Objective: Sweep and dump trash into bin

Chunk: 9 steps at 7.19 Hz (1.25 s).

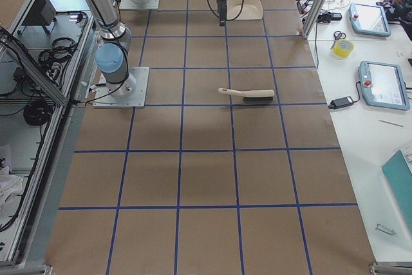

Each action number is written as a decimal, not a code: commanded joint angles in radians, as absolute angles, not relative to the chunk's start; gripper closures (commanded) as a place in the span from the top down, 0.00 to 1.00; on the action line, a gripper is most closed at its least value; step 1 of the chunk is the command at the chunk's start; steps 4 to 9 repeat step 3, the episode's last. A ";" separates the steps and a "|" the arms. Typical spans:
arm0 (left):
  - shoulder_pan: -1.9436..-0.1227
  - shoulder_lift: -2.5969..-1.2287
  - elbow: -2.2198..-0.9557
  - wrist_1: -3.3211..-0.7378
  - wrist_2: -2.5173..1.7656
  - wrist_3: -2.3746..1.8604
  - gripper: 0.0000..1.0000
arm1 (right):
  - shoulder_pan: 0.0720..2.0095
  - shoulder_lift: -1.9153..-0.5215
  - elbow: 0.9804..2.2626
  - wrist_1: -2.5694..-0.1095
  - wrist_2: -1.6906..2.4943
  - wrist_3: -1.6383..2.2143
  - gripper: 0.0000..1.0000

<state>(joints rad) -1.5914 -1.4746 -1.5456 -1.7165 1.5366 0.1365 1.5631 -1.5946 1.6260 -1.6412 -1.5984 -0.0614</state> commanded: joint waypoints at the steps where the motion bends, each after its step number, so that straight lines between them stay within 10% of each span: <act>1: -1.582 -1.453 -1.572 -1.710 1.557 0.109 1.00 | 1.563 -1.594 1.626 -1.638 -1.598 -0.063 1.00; 9: -1.580 -1.454 -1.574 -1.668 1.560 0.107 1.00 | 1.563 -1.594 1.626 -1.638 -1.598 -0.063 1.00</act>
